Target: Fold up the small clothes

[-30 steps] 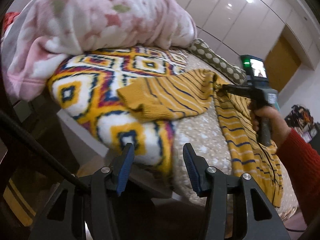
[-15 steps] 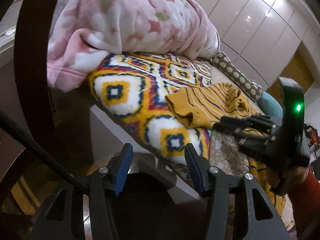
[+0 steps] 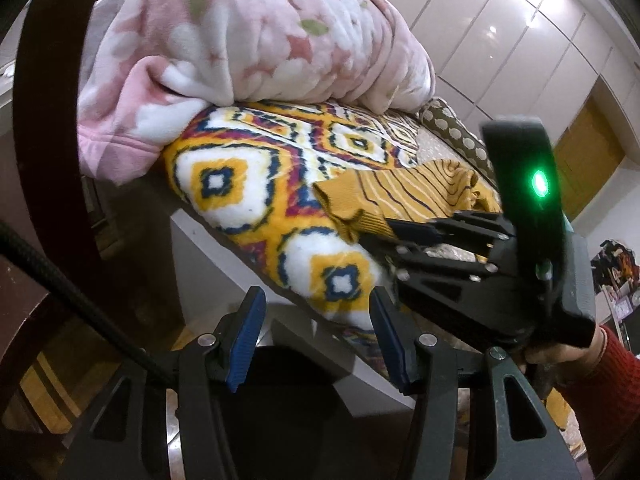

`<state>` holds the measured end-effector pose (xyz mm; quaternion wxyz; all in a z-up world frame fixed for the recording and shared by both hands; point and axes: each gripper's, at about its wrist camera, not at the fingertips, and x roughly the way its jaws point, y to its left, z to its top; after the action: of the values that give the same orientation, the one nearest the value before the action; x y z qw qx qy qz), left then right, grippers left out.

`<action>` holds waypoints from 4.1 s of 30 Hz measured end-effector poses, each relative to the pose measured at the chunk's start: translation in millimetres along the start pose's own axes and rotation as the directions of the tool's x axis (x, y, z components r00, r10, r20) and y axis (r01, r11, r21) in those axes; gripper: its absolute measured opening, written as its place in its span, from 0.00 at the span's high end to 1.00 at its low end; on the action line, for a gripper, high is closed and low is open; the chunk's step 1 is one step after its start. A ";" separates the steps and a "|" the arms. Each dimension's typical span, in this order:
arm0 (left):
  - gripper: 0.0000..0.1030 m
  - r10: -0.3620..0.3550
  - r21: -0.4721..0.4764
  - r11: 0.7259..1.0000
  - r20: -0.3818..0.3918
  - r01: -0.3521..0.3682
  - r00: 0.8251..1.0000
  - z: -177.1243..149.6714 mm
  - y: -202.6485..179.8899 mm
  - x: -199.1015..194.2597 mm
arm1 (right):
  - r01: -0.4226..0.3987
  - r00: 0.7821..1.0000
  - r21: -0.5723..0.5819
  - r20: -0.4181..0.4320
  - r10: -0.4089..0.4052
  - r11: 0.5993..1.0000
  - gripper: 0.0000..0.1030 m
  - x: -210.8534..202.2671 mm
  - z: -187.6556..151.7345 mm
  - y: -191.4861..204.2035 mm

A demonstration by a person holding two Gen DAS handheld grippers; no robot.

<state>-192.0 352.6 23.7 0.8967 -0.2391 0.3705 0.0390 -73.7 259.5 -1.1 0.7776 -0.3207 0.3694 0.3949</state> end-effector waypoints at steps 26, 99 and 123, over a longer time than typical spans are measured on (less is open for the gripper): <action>0.36 -0.114 0.291 0.949 -0.045 0.122 0.992 23.3 -149.7 31.9 | 0.318 0.888 0.943 -0.257 -0.382 0.103 0.87 -188.3 -353.0 -398.9; 0.37 -0.031 0.456 0.883 -0.180 0.111 0.983 -11.2 -283.4 160.9 | 0.196 0.962 0.944 -0.132 -0.239 0.267 0.94 -150.8 -342.3 -387.7; 0.27 -0.101 0.328 0.929 -0.217 0.170 0.971 4.8 -223.1 108.0 | 0.004 0.987 0.965 0.038 -0.154 0.261 0.58 -253.8 -458.0 -254.3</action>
<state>-55.8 146.3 42.0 0.8843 -0.1065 0.4406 -0.1123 -109.8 -320.9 22.9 0.8526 0.2235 0.4673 0.0698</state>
